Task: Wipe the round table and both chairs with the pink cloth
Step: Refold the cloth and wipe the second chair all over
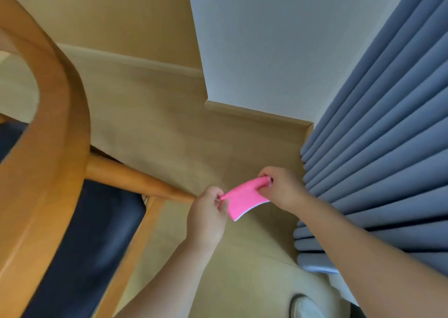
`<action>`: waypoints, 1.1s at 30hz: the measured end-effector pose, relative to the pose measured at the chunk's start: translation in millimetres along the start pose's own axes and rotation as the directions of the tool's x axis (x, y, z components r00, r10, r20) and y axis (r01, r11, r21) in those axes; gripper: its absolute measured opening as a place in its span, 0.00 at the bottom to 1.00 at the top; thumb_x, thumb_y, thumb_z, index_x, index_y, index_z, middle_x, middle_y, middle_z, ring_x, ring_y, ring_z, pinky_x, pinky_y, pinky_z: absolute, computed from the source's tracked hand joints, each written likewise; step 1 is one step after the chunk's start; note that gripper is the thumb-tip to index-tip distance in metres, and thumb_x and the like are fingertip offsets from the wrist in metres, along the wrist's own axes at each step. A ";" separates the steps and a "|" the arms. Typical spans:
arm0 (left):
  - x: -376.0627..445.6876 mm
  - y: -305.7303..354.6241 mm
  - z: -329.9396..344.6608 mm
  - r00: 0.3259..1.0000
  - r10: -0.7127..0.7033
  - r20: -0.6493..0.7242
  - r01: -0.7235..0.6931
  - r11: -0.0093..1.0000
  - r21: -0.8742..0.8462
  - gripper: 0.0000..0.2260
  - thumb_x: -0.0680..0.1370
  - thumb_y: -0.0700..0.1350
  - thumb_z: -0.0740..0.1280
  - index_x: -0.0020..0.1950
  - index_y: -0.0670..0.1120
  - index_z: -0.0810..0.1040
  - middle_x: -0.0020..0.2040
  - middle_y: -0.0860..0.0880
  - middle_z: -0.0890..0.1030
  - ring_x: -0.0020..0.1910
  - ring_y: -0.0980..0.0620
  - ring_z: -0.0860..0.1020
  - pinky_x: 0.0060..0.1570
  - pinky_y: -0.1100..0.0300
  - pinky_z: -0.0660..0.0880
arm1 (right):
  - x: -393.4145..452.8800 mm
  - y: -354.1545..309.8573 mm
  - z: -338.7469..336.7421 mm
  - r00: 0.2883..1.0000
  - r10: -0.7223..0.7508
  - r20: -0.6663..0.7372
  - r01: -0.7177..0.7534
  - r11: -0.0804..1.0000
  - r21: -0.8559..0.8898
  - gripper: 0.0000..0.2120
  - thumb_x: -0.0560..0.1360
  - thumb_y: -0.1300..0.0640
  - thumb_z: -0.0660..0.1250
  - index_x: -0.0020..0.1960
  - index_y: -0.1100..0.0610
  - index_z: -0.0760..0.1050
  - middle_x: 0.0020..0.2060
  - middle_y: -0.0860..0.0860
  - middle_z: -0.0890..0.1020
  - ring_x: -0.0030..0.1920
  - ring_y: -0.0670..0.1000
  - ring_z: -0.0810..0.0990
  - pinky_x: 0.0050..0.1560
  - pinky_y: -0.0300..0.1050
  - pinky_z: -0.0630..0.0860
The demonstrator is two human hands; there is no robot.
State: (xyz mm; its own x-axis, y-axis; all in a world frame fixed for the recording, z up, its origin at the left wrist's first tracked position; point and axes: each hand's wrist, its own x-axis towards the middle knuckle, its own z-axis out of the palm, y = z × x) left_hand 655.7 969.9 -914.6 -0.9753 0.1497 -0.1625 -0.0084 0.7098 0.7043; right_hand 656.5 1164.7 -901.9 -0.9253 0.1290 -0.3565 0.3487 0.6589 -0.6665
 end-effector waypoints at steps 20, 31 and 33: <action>-49.9 -82.8 -43.6 0.974 0.222 0.051 -0.228 0.953 0.200 0.07 0.77 0.44 0.65 0.54 0.51 0.77 0.42 0.58 0.78 0.36 0.60 0.73 0.42 0.67 0.71 | 80.5 -58.7 78.1 0.951 -0.266 -0.160 0.297 0.930 0.217 0.04 0.76 0.56 0.61 0.47 0.52 0.75 0.43 0.53 0.81 0.41 0.52 0.78 0.34 0.40 0.69; -105.5 -80.8 -110.0 0.965 0.218 -0.147 -0.183 0.958 0.222 0.05 0.78 0.48 0.64 0.51 0.57 0.77 0.42 0.63 0.78 0.37 0.63 0.76 0.40 0.67 0.75 | 25.0 -113.6 150.6 0.841 -0.410 -0.353 0.520 0.792 0.320 0.05 0.75 0.56 0.57 0.48 0.58 0.67 0.37 0.52 0.77 0.37 0.53 0.77 0.33 0.43 0.70; -112.4 -80.3 -121.0 0.954 0.236 -0.186 -0.191 0.954 0.230 0.05 0.77 0.48 0.65 0.51 0.57 0.77 0.42 0.62 0.78 0.35 0.65 0.75 0.37 0.70 0.72 | 22.5 -114.3 164.0 0.816 -0.417 -0.399 0.552 0.768 0.325 0.06 0.76 0.56 0.57 0.48 0.58 0.65 0.37 0.51 0.76 0.38 0.53 0.77 0.33 0.42 0.69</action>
State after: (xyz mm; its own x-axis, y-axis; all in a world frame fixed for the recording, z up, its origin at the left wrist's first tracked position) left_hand 739.3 812.7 -869.3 -0.9732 0.1821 0.1401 0.2294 0.8069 0.5444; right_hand 620.3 970.8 -941.1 -0.9604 0.1259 0.2485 -0.1942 0.3369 -0.9213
